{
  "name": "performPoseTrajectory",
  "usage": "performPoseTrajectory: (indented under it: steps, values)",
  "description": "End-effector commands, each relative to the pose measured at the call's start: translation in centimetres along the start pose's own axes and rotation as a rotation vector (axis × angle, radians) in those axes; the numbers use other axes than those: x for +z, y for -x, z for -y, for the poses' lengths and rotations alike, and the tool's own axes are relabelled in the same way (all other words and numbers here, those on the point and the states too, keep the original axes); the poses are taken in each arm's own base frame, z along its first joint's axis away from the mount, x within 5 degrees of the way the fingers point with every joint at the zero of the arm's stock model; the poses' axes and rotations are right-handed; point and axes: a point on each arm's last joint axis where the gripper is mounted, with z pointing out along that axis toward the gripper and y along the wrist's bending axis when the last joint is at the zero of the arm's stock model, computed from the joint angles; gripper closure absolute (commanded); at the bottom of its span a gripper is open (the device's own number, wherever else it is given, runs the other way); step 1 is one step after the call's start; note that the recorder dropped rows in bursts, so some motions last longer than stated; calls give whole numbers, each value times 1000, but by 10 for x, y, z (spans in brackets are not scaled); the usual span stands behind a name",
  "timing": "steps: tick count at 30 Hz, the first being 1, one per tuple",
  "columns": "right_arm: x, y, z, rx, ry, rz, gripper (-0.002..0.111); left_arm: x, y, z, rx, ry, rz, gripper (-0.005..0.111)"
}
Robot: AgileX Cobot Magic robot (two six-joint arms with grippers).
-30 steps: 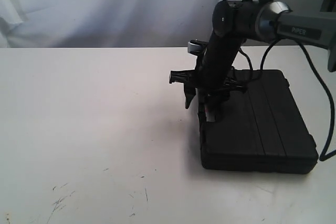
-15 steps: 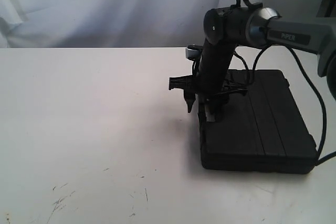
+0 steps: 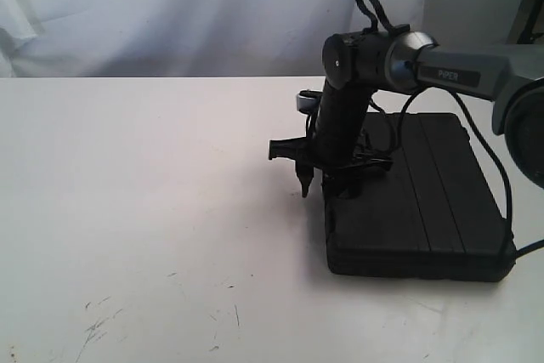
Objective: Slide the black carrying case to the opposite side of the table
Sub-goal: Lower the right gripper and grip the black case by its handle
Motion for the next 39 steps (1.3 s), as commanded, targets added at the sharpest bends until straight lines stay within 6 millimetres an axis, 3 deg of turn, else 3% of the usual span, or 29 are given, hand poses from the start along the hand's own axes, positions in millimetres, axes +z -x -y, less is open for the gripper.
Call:
performPoseTrajectory:
  steps: [1, 10, 14, 29, 39]
  values:
    - [2, 0, 3, -15, -30, -8, 74, 0, -1, 0, -2, 3, 5, 107]
    - [1, -1, 2, -30, -22, -7, 96, 0, -1, 0, -2, 3, 5, 107]
    - [1, 0, -7, -13, 83, 4, 107, 0, -1, 0, -2, 3, 5, 107]
    - [-2, -2, -32, -45, 175, 63, 108, 0, -1, 0, -2, 3, 5, 107]
    - [-3, -1, -44, 35, 278, 80, 108, 0, -1, 0, -2, 3, 5, 107]
